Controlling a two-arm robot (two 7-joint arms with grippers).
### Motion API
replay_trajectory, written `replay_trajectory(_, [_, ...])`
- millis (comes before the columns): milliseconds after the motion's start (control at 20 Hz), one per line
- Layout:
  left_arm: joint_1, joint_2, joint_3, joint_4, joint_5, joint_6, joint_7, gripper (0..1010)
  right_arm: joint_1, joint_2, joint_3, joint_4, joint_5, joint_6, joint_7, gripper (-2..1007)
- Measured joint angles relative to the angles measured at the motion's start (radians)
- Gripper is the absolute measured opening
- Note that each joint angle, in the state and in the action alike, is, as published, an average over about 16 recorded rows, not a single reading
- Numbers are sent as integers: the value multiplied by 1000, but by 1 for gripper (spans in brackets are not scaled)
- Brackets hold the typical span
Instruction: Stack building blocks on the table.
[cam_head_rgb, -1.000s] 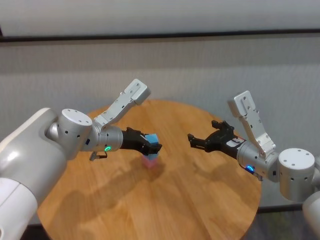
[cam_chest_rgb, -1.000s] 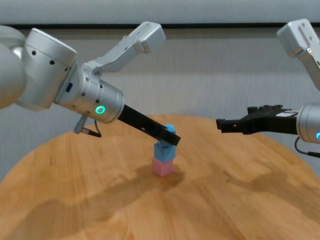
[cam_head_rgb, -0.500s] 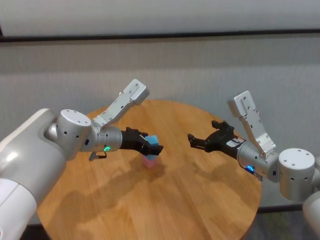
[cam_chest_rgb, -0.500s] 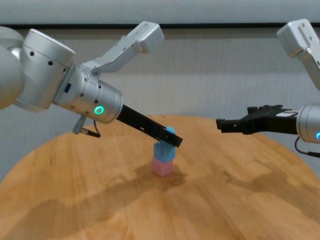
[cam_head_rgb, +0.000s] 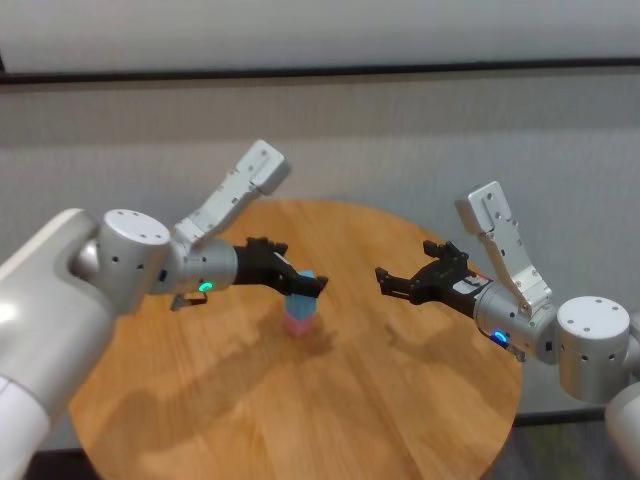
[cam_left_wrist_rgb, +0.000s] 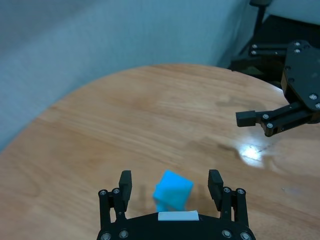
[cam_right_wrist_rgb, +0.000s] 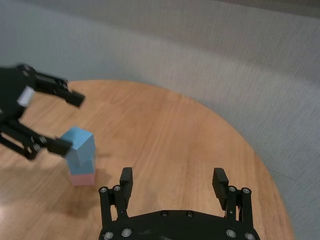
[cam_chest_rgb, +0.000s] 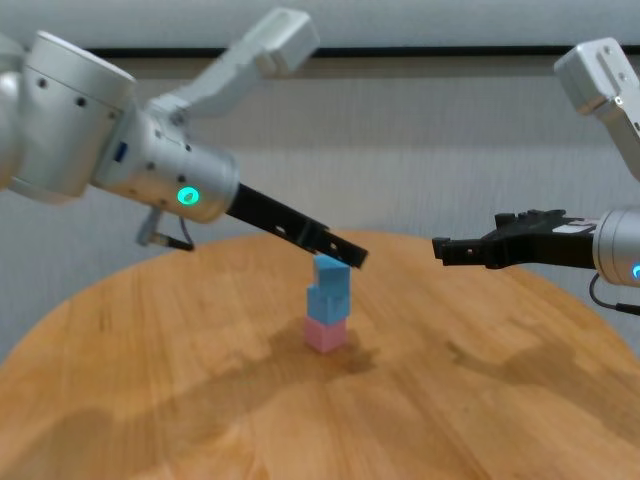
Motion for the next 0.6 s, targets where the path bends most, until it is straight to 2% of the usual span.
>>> replay_trajectory(350, [76, 87, -34, -173, -20, 59, 47, 1000, 0, 0, 0, 0, 0, 0, 0, 1004])
replay_trajectory(600, [135, 145, -61, -268, -32, 95, 80, 1000, 0, 0, 0, 0, 0, 0, 0, 1004])
